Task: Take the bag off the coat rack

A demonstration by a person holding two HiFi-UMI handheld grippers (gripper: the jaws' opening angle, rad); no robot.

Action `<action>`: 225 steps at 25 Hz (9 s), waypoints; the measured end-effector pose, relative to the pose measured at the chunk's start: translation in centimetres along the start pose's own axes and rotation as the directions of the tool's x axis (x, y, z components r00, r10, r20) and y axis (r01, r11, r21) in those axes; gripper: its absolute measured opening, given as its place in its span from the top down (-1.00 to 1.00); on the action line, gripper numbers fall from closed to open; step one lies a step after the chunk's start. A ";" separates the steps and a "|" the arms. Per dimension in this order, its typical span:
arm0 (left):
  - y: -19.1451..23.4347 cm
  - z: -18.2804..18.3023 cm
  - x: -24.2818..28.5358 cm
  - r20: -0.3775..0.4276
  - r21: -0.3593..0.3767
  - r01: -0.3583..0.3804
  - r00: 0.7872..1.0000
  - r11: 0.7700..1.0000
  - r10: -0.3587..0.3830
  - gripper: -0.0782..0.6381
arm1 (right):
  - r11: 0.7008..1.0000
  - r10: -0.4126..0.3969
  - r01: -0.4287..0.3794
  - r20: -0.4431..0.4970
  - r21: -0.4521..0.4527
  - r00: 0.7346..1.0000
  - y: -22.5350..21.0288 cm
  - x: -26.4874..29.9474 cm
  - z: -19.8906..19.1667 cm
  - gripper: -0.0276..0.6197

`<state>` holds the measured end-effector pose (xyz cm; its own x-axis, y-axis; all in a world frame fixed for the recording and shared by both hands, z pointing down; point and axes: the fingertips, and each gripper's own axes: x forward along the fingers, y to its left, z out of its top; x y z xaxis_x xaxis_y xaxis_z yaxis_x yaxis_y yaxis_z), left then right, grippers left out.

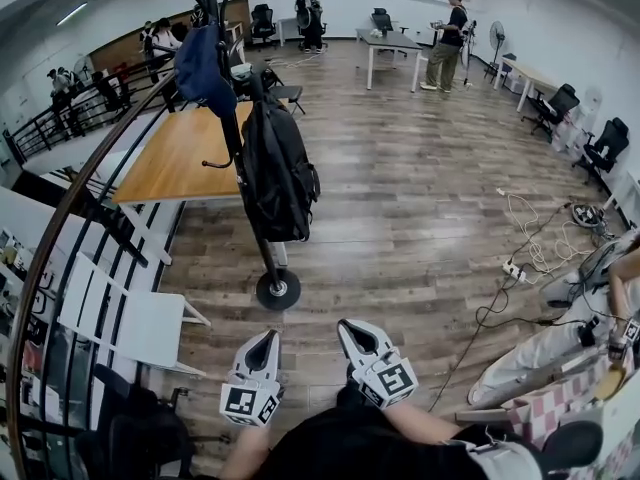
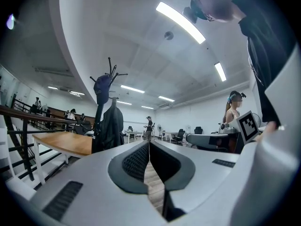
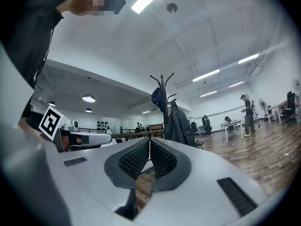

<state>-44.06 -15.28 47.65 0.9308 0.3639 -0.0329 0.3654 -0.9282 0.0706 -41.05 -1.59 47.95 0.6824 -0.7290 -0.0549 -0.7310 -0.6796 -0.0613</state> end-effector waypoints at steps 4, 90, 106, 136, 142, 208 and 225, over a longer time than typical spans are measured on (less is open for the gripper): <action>1.3 -0.5 1.2 -0.007 0.010 0.002 1.000 1.000 -0.002 0.73 | 1.000 -0.005 0.005 -0.008 -0.004 1.000 -1.2 1.1 -0.7 0.81; 20.5 -3.0 37.9 -0.153 0.088 -0.541 0.823 0.837 0.548 0.27 | 0.887 0.454 -0.441 -0.081 0.134 0.887 -36.4 44.4 -0.8 0.81; 21.3 -3.0 38.3 -0.150 -0.008 -0.792 0.605 0.611 0.782 0.46 | 0.467 0.861 -0.877 -0.280 0.110 0.424 -31.9 53.3 -5.5 0.17; 22.4 -3.9 39.3 0.003 0.009 -0.993 0.117 0.117 0.993 0.44 | 0.042 0.993 -0.981 -0.116 0.189 0.020 -28.1 54.1 -7.2 0.49; 21.4 -3.6 38.3 0.013 0.033 -0.997 0.070 0.070 0.997 0.47 | 0.043 0.995 -0.976 -0.100 0.212 0.022 -27.8 53.8 -7.1 0.53; -4.9 1.4 54.1 0.015 -0.067 -0.991 0.113 0.114 0.993 0.52 | 0.007 0.999 -0.970 -0.049 0.243 -0.005 -50.0 36.8 2.6 0.62; -10.1 -2.9 63.2 -0.096 -0.155 -0.988 0.015 0.000 0.995 0.52 | -0.127 0.982 -0.961 -0.102 0.246 -0.157 -58.8 35.8 0.4 0.62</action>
<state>11.08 17.33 47.75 0.3784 -0.9108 0.1653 -0.9188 -0.3478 0.1869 26.38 12.28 49.23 -0.8256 -0.5620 0.0504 -0.5607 0.8072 -0.1847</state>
